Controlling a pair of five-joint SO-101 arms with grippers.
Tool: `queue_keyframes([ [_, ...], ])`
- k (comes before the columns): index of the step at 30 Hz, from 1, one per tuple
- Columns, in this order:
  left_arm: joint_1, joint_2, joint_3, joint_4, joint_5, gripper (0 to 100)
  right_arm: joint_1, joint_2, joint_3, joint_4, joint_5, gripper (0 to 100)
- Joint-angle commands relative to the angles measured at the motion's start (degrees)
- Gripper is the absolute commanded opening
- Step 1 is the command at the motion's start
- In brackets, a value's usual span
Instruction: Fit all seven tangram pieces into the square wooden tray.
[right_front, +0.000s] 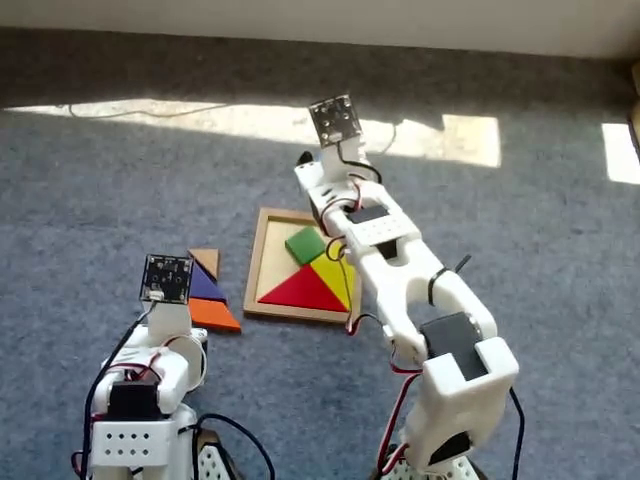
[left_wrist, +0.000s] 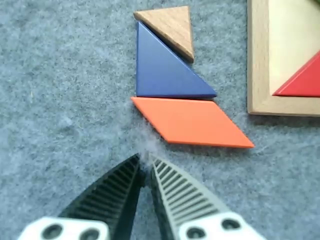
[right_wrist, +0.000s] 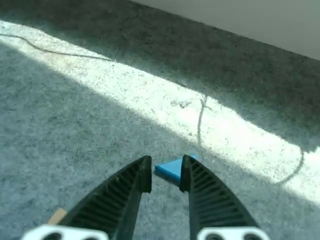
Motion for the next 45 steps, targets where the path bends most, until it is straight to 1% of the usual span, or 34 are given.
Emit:
queue_keyframes([
  [1,0.7,-0.5,1.5,-0.8,-0.4,1,-0.4,-0.9,0.0,-1.5,-0.2,10.1],
  [8,0.7,-0.5,1.5,-0.8,-0.4,1,3.4,-0.7,-0.1,-1.8,-0.5,10.1],
  [10,0.7,-0.5,1.5,-0.8,-0.4,1,3.9,-0.1,-0.1,-3.6,-0.5,10.1],
  [14,0.7,-0.5,1.5,-0.8,-0.4,1,3.7,8.0,-0.8,-5.8,-0.2,10.1],
  [18,0.7,-0.5,1.5,-0.8,-0.4,1,2.4,16.0,-8.6,-5.4,-0.2,10.1],
  [21,0.7,-0.5,1.5,-0.8,-0.4,1,2.4,18.6,-12.7,-5.3,-0.1,10.1],
  [26,0.7,-0.5,1.5,-0.8,-0.4,1,2.7,16.3,-13.8,-5.3,-0.1,10.1],
  [31,0.7,-0.5,1.5,-0.8,-0.4,1,1.7,11.2,-10.4,-5.3,-0.4,10.1],
  [37,0.7,-0.5,1.5,-0.8,-0.4,1,-1.5,15.0,-13.0,-5.4,-0.2,10.1],
  [45,0.7,-0.5,1.5,-0.8,-0.4,1,-1.8,20.2,-16.9,-5.7,-0.2,10.1],
])
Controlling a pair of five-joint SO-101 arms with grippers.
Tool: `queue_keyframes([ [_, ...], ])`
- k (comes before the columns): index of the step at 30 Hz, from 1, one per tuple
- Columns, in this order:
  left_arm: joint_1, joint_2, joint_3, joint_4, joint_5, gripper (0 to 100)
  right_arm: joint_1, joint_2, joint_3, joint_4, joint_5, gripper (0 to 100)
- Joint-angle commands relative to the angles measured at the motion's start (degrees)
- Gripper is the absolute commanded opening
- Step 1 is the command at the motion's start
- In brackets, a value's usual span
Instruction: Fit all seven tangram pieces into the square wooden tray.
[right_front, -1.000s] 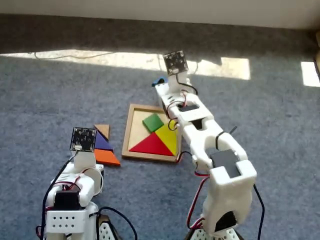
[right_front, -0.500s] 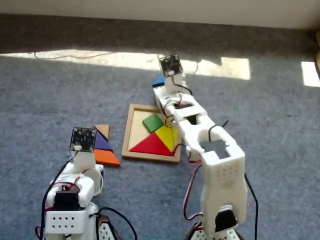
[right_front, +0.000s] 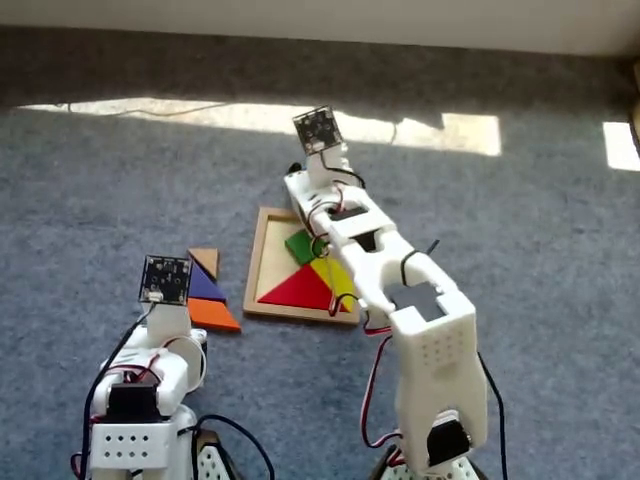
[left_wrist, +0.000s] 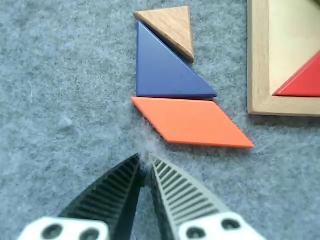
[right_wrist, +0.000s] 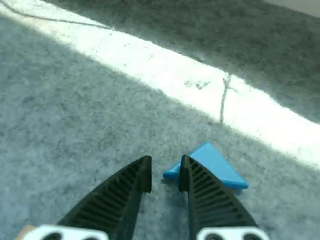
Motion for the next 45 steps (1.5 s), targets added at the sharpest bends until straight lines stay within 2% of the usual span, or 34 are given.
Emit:
queue_keyframes([
  [1,0.7,-0.5,1.5,-0.8,-0.4,1,-0.7,0.1,-3.6,-1.4,-0.2,10.1],
  [6,0.7,-0.5,1.5,-0.8,-0.4,1,-0.3,1.8,-3.6,-1.3,-0.2,10.1],
  [13,0.7,-0.5,1.5,-0.8,-0.4,1,4.4,-0.3,-2.9,-0.7,-0.2,10.1],
  [22,0.7,-0.5,1.5,-0.8,-0.4,1,9.1,-11.6,-1.2,22.8,-0.2,10.1],
  [28,0.7,-0.5,1.5,-0.8,-0.4,1,11.9,-19.2,-1.1,29.6,-0.1,10.1],
  [35,0.7,-0.5,1.5,-0.8,-0.4,1,10.8,-22.2,-1.6,29.2,-0.4,10.1],
  [41,0.7,-0.5,1.5,-0.8,-0.4,1,10.2,-17.2,-1.3,11.2,-0.2,10.1],
  [45,0.7,-0.5,1.5,-0.8,-0.4,1,9.2,-12.2,-1.7,7.3,-0.2,9.6],
])
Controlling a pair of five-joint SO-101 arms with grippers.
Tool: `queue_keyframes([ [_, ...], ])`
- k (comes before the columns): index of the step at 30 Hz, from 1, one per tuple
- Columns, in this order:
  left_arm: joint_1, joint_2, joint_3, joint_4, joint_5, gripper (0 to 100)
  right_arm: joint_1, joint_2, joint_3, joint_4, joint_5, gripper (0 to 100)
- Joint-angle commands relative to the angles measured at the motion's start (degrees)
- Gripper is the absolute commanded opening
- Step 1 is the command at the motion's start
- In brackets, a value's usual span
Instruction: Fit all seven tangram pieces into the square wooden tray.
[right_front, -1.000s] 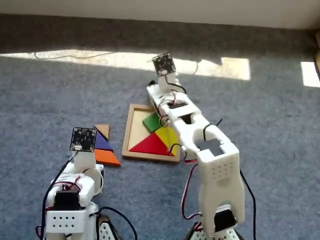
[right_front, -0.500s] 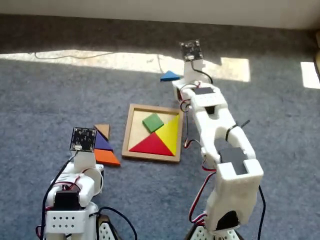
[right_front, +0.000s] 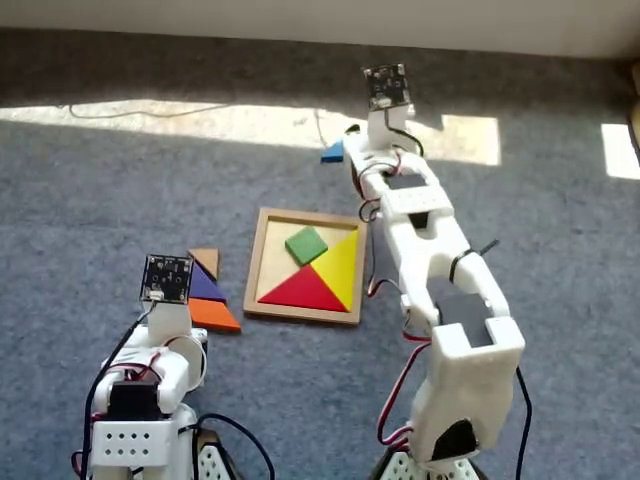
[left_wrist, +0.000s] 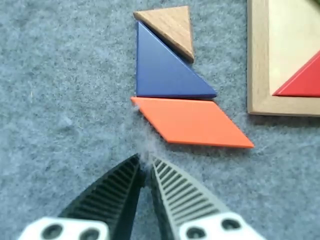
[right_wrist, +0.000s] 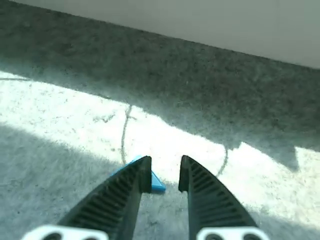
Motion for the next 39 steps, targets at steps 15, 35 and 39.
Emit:
queue_keyframes([
  [15,0.7,-0.5,1.5,-0.8,-0.4,1,-1.8,15.4,-4.6,-24.3,-0.2,0.6],
  [35,0.7,-0.5,1.5,-0.8,-0.4,1,-0.6,20.4,-13.0,2.9,-0.1,0.6],
  [39,0.7,-0.5,1.5,-0.8,-0.4,1,1.1,20.3,-18.5,15.7,-0.1,0.5],
])
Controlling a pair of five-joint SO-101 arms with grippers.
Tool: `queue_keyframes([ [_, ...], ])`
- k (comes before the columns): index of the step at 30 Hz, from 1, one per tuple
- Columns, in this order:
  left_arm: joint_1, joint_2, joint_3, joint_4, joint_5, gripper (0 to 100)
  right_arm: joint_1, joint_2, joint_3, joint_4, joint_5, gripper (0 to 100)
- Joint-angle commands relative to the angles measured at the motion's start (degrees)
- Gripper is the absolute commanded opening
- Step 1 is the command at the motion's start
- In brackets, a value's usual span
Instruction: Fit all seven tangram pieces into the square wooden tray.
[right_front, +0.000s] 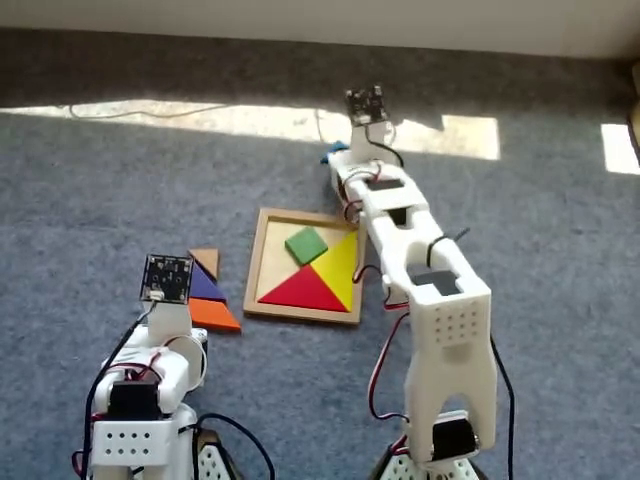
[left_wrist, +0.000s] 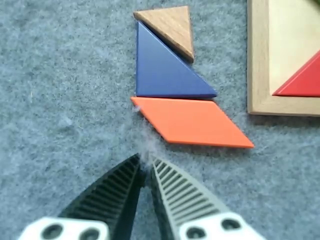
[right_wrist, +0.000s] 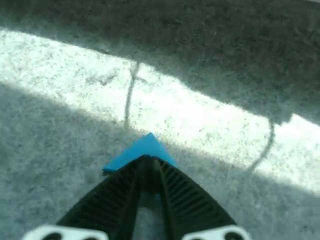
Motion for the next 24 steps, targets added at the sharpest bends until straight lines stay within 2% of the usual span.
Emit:
queue_keyframes([
  [1,0.7,-0.5,1.5,-0.8,-0.4,1,2.2,-1.3,-4.5,13.6,0.1,0.5],
  [7,0.7,-0.5,1.5,-0.8,-0.4,1,2.6,-9.7,-6.4,30.3,0.1,0.5],
  [12,0.7,-0.5,1.5,-0.8,-0.4,1,3.1,-16.0,-6.5,31.5,0.1,0.5],
  [15,0.7,-0.5,1.5,-0.8,-0.4,1,2.9,-16.0,-6.6,26.2,0.0,0.5],
  [24,0.7,-0.5,1.5,-0.8,-0.4,1,1.1,-16.0,2.0,0.1,0.0,0.5],
])
